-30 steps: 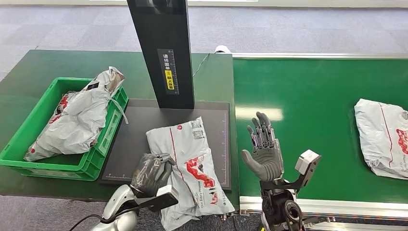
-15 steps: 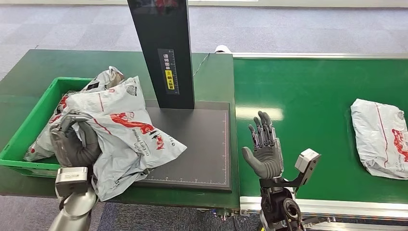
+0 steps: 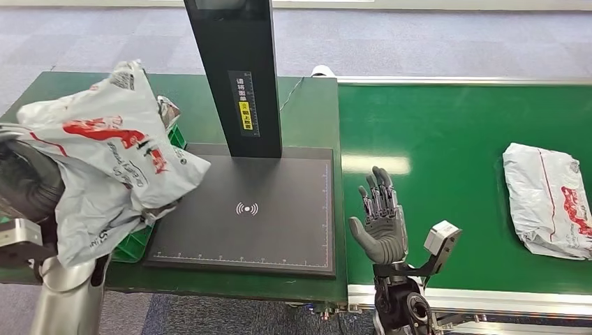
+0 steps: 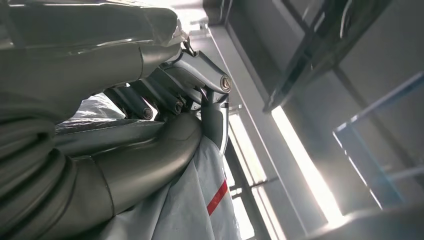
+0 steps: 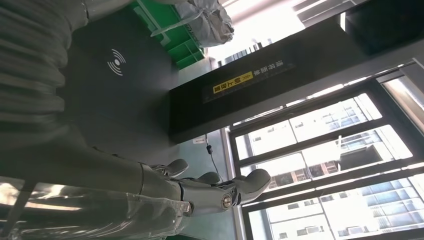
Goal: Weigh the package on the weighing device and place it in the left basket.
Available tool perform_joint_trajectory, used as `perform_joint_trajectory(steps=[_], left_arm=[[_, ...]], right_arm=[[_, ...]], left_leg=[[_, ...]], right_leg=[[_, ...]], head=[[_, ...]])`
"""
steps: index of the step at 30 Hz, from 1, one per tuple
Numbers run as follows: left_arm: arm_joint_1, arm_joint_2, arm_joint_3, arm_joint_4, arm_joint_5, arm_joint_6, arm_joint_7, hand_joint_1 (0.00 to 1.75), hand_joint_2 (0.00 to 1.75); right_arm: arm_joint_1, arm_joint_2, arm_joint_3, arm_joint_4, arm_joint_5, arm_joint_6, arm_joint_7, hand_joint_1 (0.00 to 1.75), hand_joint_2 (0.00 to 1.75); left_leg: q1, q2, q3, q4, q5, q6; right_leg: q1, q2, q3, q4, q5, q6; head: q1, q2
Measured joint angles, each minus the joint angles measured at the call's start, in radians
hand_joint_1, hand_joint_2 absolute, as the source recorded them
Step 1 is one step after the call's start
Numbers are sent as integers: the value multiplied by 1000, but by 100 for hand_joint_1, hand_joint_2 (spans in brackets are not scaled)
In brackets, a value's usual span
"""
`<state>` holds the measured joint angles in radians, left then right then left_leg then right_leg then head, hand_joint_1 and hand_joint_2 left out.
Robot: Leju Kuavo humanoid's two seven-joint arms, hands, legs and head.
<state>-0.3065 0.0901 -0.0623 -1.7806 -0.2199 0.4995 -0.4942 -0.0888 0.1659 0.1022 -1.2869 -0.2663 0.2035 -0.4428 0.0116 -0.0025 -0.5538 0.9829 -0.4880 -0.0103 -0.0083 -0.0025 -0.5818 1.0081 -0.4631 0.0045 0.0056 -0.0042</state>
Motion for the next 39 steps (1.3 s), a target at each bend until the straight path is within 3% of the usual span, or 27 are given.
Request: perform_joint_trajectory(steps=[9,14,22,28,39], left_arm=[[-85,16,107,3,-7,-5,56,175,175],[-156,48,164,57,-55,-29,165,175,175],[-300,149,264,347,-293,-267,373,175,175],[-378,226,242,567,-527,-426,484,175,175],[-482,327,173,795,-602,-536,504,175,175]], right_arm=[[15,1,0,0,1,-3,0,0,175],[15,2,2,0,0,1,1,0,175],[20,2,0,-8,0,-3,10,0,175],[36,1,-7,-33,5,14,28,0,175],[49,1,-21,-62,8,24,44,0,175]], left_leg=[[0,2,0,0,0,0],[0,2,0,0,0,0],[1,4,0,0,1,-1],[1,6,-2,0,1,-1],[1,7,-4,0,1,-2]], right_leg=[[0,1,-1,0,0,0],[0,1,-1,0,0,-1],[1,3,-2,1,1,-1],[1,5,-4,1,1,-2],[1,7,-7,1,2,-2]], head=[[0,0],[0,0],[0,0],[0,0],[0,0]])
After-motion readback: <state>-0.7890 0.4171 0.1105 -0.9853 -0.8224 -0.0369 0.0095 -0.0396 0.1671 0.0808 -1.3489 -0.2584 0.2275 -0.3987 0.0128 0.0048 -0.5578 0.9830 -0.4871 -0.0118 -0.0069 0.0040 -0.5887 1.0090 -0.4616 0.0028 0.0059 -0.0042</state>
